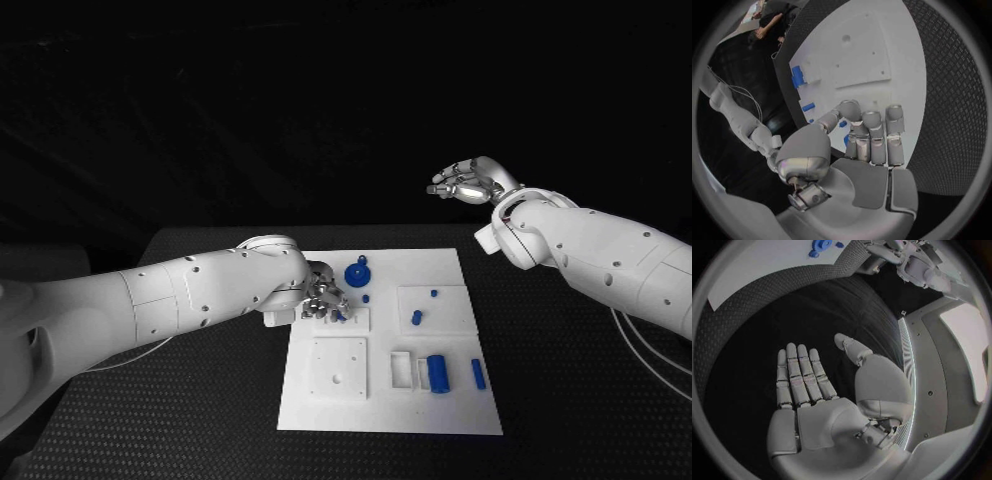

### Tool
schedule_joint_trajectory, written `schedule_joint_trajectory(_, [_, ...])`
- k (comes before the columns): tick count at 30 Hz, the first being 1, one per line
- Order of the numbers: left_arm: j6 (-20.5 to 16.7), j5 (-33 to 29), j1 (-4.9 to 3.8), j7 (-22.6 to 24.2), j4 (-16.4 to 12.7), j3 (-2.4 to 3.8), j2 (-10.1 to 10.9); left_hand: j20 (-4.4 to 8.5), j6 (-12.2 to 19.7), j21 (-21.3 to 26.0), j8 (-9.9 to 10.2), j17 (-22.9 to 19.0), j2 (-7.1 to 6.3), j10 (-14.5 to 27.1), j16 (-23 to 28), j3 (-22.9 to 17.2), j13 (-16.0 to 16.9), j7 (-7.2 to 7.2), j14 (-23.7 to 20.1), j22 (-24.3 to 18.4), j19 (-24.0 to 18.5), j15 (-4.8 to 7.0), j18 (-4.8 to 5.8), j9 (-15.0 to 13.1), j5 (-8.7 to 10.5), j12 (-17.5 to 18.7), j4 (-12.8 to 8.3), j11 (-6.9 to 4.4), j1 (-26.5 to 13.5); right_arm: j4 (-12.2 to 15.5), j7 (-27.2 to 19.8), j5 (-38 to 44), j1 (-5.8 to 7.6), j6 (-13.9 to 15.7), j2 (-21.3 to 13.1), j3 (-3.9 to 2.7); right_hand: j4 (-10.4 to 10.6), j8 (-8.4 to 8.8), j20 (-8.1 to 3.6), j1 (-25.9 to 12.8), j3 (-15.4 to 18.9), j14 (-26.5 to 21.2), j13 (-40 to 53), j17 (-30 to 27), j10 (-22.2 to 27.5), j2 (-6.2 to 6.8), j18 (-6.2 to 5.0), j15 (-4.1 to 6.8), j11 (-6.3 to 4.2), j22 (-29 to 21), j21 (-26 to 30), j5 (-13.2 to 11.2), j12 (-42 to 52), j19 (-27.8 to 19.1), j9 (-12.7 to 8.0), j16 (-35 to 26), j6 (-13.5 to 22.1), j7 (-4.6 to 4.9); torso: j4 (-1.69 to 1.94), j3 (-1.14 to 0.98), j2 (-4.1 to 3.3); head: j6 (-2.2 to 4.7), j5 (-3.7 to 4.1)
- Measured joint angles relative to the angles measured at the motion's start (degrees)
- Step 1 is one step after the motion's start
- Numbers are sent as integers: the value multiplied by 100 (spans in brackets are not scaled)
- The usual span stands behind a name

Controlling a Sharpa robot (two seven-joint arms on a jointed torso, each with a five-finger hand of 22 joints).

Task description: Assemble the parts on the task board

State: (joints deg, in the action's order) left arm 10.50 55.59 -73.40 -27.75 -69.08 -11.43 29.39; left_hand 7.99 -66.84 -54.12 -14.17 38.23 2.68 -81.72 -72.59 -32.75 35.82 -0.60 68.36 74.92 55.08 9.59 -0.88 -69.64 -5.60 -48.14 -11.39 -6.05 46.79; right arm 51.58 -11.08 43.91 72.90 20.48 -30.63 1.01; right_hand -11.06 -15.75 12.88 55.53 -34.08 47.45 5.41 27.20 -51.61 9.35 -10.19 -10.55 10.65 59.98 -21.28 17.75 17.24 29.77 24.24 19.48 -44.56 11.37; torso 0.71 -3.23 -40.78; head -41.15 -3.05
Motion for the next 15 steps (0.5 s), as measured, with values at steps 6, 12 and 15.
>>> schedule_joint_trajectory(6, [2,120,0,-1,42,-6,-45,0,0,-22,3,0,0,-1,-22,0,0,0,0,-1,0,0,0,0,-12,0,0,-1,0,2,0,0,0,0,7,0,0,0,0,0,0,0,-5,-3,0,0,0,0,0,5,0,0,0,0,0,0,0,0,-1,0,-2,-1,-4])
schedule_joint_trajectory(12, [4,187,0,0,69,-8,-58,0,0,-22,4,0,0,-2,-22,0,0,0,0,-1,0,-1,0,0,-21,0,0,-2,0,2,0,0,0,0,7,0,0,0,0,0,0,0,-10,-6,0,0,0,0,0,5,0,0,0,0,-5,0,-1,-1,-2,1,-2,-8,-4])
schedule_joint_trajectory(15, [7,198,0,0,78,-9,-60,0,0,-22,4,0,0,-9,-22,0,0,0,1,-1,0,-1,0,-3,-21,0,0,-9,0,2,0,0,0,0,7,0,0,0,0,0,0,1,-10,-6,0,0,0,0,0,5,0,0,0,0,-5,0,-1,-1,-2,1,-2,-12,-4])
